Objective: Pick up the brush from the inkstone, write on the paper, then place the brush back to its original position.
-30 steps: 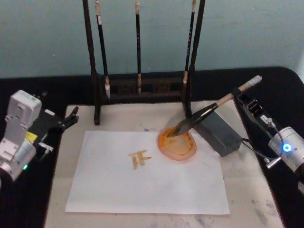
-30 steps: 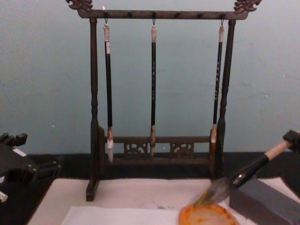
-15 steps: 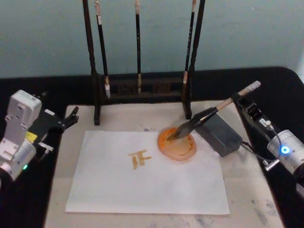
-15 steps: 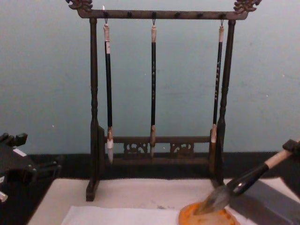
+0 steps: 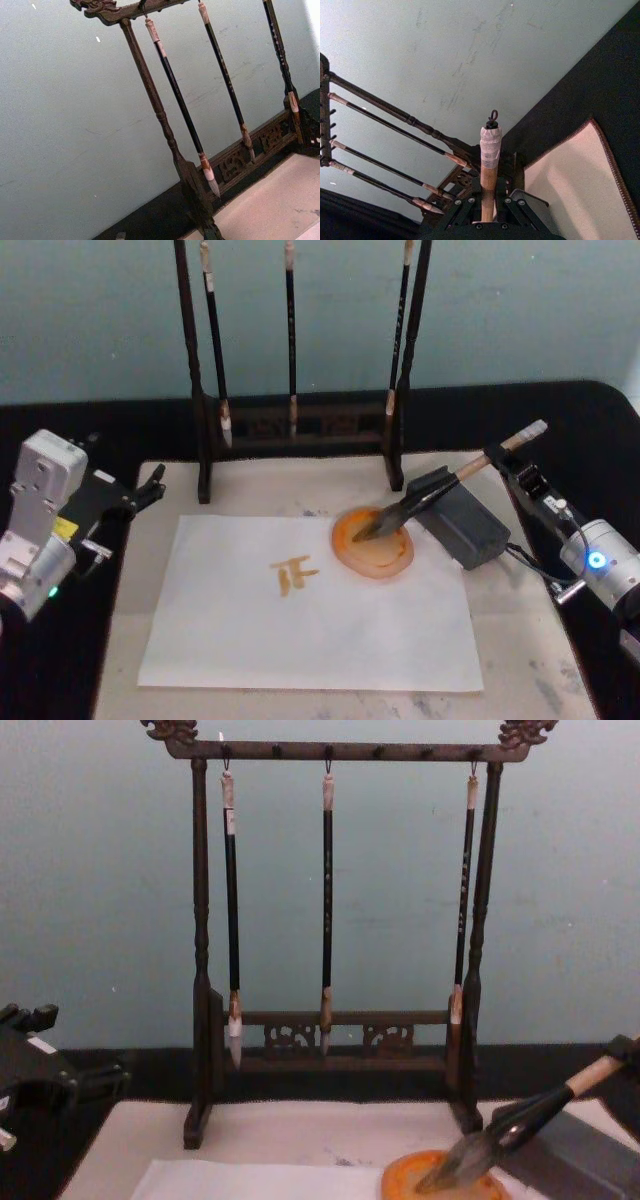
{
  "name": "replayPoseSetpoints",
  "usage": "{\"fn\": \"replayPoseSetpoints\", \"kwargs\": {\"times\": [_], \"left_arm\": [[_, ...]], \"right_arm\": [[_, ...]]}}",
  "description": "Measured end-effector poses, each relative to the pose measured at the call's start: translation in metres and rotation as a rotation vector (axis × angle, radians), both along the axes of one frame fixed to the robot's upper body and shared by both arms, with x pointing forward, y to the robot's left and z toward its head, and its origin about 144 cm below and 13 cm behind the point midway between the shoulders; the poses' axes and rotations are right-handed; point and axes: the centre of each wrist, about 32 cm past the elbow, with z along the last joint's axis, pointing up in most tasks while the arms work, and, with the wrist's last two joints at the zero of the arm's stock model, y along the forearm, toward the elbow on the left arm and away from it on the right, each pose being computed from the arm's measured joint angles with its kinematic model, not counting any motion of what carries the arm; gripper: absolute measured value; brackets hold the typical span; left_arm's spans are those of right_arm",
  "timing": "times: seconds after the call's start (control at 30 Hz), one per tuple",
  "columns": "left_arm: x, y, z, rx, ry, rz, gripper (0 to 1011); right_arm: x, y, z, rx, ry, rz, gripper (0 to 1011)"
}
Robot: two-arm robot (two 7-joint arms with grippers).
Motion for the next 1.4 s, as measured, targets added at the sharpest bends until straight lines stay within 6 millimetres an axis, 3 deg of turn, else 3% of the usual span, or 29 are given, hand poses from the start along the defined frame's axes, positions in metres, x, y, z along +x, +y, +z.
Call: {"fn": "replayPoseSetpoints", "kwargs": {"times": [0.93,1.4], "left_arm": [[0.0,0.0,0.0,0.0,0.0,0.0,1009],[0.0,0.0,0.0,0.0,0.0,0.0,1009]], "right_arm": [[0.0011,0.0011,-0.0021,0.002,0.013,-0.002,169],[0.001,0.0013,-0.0019,0.003,0.011,-0.001,643]]}}
